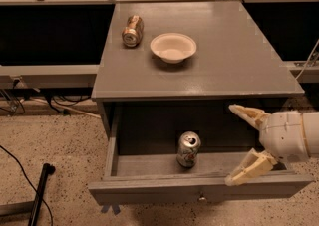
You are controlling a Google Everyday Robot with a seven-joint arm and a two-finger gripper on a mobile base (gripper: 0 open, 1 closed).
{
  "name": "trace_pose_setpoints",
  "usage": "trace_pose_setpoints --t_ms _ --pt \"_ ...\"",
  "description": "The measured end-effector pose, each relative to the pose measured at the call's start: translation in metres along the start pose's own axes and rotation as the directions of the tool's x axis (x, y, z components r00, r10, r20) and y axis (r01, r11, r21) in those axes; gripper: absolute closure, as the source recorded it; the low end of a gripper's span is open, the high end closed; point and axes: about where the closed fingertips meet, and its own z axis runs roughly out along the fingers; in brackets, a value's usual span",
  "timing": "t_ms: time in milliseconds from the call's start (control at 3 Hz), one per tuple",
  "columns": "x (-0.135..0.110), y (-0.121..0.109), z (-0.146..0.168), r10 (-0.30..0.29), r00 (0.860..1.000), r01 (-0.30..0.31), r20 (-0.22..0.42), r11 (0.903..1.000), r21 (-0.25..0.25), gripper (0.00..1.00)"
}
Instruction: Pick 7up can from top drawer and place on counter
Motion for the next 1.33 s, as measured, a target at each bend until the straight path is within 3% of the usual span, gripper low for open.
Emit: trace_pose_setpoints --t_ms 333,667,1000,1333 --pt "0.002 -0.004 0.021 0.026 0.996 -0.028 0.088 0.9994 0.023 0.0" --pt "0.007 0.0 0.044 0.049 0.991 -0.05 0.122 0.9987 0.005 0.14" --pt "0.015 0.003 0.071 0.083 0.987 -0.082 0.138 0.9966 -0.011 0.19" --pt "0.027 -0.008 0.1 0.122 0.982 -0.125 0.143 0.9921 0.009 0.14"
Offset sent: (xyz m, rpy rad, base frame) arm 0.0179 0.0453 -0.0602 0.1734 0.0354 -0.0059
